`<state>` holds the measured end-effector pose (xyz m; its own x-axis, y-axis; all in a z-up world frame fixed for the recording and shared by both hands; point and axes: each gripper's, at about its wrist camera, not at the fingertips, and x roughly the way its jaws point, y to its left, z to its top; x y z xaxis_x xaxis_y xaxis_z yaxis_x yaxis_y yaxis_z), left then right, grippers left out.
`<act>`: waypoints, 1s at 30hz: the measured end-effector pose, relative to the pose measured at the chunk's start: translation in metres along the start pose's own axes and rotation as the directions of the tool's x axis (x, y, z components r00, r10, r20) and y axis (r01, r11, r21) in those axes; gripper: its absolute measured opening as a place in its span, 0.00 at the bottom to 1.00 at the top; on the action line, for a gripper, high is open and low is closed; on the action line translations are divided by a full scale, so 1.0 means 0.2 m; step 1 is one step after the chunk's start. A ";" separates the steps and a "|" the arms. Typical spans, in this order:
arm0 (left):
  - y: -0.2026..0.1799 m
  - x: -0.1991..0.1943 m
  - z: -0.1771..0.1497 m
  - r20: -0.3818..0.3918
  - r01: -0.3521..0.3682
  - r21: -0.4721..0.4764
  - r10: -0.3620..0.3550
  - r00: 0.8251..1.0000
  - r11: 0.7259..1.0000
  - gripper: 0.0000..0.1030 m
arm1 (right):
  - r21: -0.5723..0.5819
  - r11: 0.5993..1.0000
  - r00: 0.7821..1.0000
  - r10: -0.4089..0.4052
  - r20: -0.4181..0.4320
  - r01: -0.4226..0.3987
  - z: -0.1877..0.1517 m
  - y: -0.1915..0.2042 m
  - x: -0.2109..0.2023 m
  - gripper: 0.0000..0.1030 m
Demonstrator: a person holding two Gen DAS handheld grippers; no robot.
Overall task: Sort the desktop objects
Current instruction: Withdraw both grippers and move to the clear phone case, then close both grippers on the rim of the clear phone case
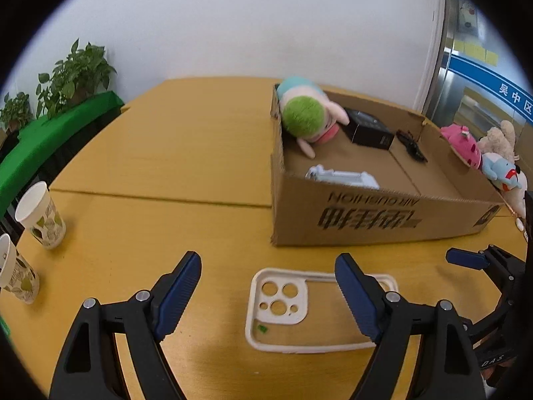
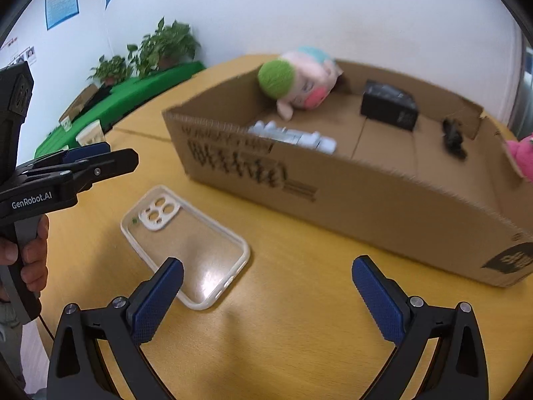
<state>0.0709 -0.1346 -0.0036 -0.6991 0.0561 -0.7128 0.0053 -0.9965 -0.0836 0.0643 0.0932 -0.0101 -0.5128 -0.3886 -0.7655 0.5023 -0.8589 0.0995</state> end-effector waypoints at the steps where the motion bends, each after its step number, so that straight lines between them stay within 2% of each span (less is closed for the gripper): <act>1: 0.01 0.03 -0.02 -0.032 0.007 -0.007 -0.007 0.999 1.000 0.79 | 0.002 1.000 1.000 0.007 -0.023 -0.006 -0.01 0.01 0.04 0.98; 4: 0.03 0.10 -0.07 -0.098 0.034 -0.020 -0.036 0.995 0.999 0.75 | -0.014 1.000 0.999 0.003 -0.051 -0.004 -0.03 0.02 0.09 0.93; 5: 0.03 0.12 -0.07 -0.114 0.034 -0.020 -0.036 0.993 0.999 0.70 | -0.020 1.000 0.998 -0.008 -0.054 0.007 -0.04 0.02 0.10 0.90; 6: 0.03 0.14 -0.08 -0.130 0.034 -0.018 -0.036 0.991 0.999 0.60 | -0.024 1.000 0.998 -0.020 -0.061 0.018 -0.04 0.01 0.11 0.87; 8: 0.01 0.16 -0.10 -0.160 0.039 -0.010 -0.040 0.986 0.999 0.49 | -0.017 1.000 0.998 -0.018 -0.068 0.017 -0.06 -0.02 0.12 0.87; 11: -0.04 0.16 -0.14 -0.164 0.012 0.025 -0.008 0.986 1.000 0.43 | -0.013 0.999 0.998 -0.032 -0.057 0.031 -0.07 -0.06 0.09 0.85; 12: -0.07 0.16 -0.14 -0.161 0.004 0.043 0.003 0.987 0.999 0.37 | -0.010 0.999 0.998 -0.032 -0.054 0.031 -0.07 -0.08 0.09 0.83; 14: -0.11 0.15 -0.15 -0.167 0.029 0.059 -0.018 0.986 0.998 0.25 | 0.012 1.000 0.998 -0.010 -0.056 0.010 -0.07 -0.12 0.08 0.79; 16: -0.16 0.14 -0.16 -0.178 0.051 0.075 -0.037 0.983 0.996 0.25 | 0.019 1.000 0.999 -0.010 -0.053 0.011 -0.09 -0.15 0.07 0.75; 18: -0.23 0.14 -0.17 -0.184 0.078 0.096 -0.060 0.981 0.992 0.24 | 0.000 0.999 0.998 -0.037 -0.055 0.037 -0.11 -0.16 0.05 0.65; 22: -0.33 0.14 -0.17 -0.199 0.137 0.090 -0.117 0.973 0.986 0.20 | 0.002 0.998 0.996 -0.065 -0.056 0.065 -0.16 -0.25 0.00 0.61; 25: -0.43 0.17 -0.16 -0.222 0.202 0.083 -0.179 0.958 0.976 0.09 | 0.040 0.996 0.995 -0.082 -0.057 0.084 -0.22 -0.36 -0.08 0.47; 30: -0.62 0.21 -0.15 -0.232 0.244 0.147 -0.206 0.951 0.959 0.09 | 0.096 0.990 0.994 -0.098 -0.056 0.103 -0.30 -0.52 -0.18 0.26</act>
<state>0.0616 -0.0073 -0.0447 -0.4996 0.2733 -0.8220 -0.2707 -0.9507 -0.1516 0.0719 0.2164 -0.0319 -0.5200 -0.2829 -0.8060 0.3773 -0.9226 0.0805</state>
